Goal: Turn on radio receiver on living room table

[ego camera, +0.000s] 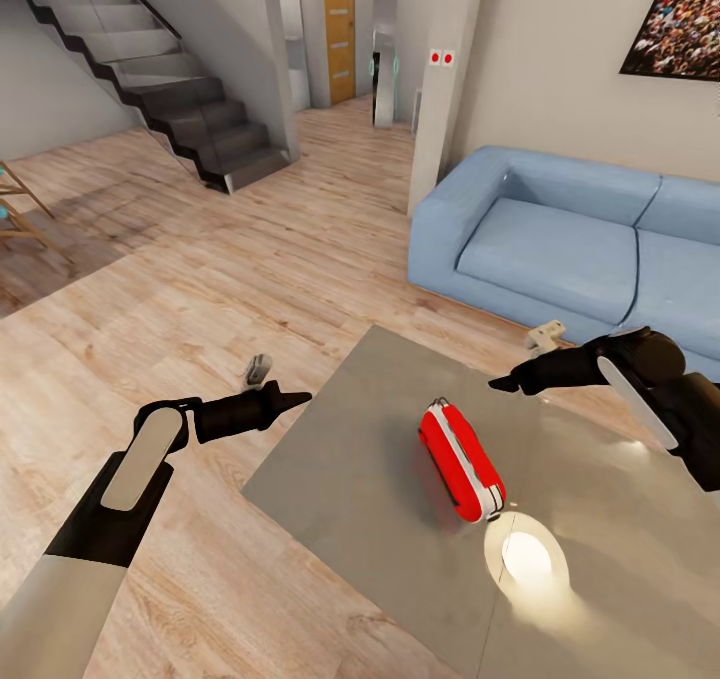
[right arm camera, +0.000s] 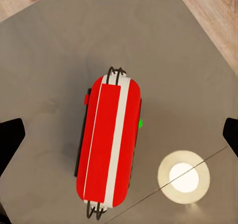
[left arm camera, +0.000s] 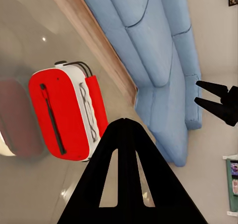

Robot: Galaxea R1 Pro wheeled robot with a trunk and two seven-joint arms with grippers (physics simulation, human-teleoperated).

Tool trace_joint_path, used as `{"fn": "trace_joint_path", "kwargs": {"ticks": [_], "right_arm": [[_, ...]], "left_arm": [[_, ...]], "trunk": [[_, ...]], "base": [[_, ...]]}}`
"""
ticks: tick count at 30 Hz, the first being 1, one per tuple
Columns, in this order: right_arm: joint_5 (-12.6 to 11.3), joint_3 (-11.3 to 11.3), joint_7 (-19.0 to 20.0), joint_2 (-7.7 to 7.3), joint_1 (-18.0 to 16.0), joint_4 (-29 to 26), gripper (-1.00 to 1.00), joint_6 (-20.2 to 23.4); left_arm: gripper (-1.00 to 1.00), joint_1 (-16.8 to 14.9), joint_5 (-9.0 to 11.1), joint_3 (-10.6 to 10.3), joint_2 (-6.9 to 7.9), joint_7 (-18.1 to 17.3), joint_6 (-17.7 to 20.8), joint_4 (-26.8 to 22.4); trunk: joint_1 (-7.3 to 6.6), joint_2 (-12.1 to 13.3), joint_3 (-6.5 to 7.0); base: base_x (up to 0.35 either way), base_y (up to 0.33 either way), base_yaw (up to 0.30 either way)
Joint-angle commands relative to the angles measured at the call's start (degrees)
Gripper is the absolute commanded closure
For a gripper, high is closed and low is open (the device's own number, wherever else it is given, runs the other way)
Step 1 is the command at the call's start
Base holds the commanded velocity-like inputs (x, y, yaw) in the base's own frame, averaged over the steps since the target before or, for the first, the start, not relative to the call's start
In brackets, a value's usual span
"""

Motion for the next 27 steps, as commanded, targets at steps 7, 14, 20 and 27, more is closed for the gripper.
{"fn": "trace_joint_path", "kwargs": {"ticks": [7,14,20,27], "right_arm": [[0.01,0.00,-0.08,-0.08,0.00,0.07,-1.00,0.00],[0.01,0.00,-0.08,-0.09,0.00,0.09,-1.00,0.00],[0.01,0.00,-0.08,-0.09,0.00,0.17,-1.00,0.00],[0.01,0.00,-0.08,-0.08,0.00,0.79,-1.00,0.00]], "left_arm": [[1.00,0.00,-0.02,0.00,-0.01,0.00,0.00,0.00],[1.00,0.00,-0.02,0.00,0.00,0.00,0.00,-0.02],[1.00,0.00,-0.02,0.00,-0.04,0.00,0.00,-0.08],[1.00,0.00,-0.02,0.00,-0.01,0.00,0.00,-0.17]], "trunk": [[0.00,0.00,0.63],[0.00,0.00,1.25],[0.00,0.00,1.79],[0.00,0.00,2.41]], "base": [[0.000,0.000,0.000],[0.000,0.000,0.000],[0.000,0.000,0.000],[0.000,0.000,0.000]]}}
